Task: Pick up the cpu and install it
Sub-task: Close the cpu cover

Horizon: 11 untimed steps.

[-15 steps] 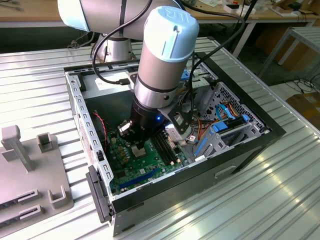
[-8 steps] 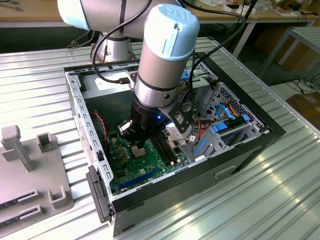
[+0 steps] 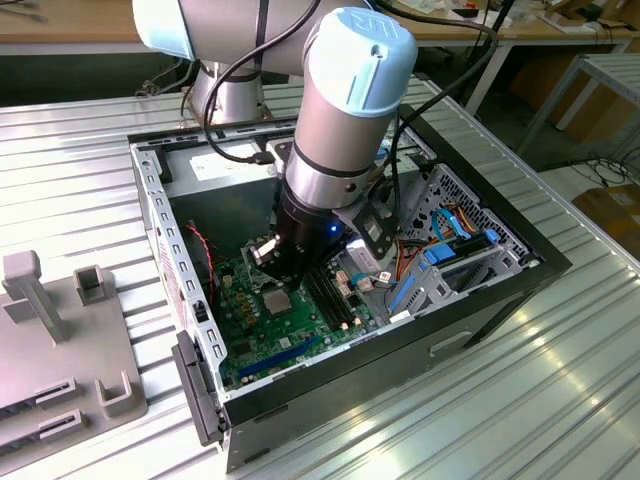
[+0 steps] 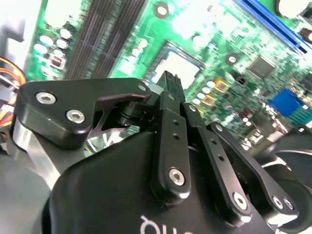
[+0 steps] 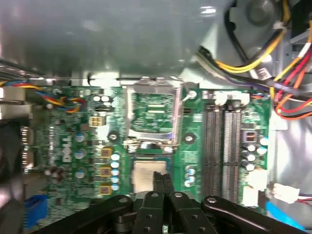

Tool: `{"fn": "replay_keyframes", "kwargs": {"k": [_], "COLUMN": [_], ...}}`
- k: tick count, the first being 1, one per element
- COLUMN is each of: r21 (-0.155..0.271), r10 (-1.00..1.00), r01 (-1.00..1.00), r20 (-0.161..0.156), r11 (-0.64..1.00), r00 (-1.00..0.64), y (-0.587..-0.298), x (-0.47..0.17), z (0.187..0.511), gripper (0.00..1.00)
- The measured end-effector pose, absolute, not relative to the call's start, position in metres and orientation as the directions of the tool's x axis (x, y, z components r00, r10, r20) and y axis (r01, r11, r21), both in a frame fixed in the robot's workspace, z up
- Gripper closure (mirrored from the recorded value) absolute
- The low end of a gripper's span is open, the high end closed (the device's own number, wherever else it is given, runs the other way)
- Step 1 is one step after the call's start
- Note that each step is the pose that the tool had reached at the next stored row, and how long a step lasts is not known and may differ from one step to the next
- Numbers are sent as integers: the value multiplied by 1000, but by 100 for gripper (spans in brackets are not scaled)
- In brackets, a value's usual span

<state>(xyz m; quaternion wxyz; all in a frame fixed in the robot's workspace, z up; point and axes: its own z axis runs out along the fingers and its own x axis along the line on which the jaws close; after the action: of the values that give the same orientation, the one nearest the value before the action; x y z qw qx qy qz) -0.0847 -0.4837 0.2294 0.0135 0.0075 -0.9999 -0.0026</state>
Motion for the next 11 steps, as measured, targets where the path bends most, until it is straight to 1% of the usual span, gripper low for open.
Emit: {"fn": "replay_keyframes", "kwargs": {"k": [11], "r21": [8], "r10": [-134], "r01": [-134], "r20": [27], "r11": [991], "r00": [-991], "y": [-482], "x": [-80], "z": [237], "gripper": [89]}}
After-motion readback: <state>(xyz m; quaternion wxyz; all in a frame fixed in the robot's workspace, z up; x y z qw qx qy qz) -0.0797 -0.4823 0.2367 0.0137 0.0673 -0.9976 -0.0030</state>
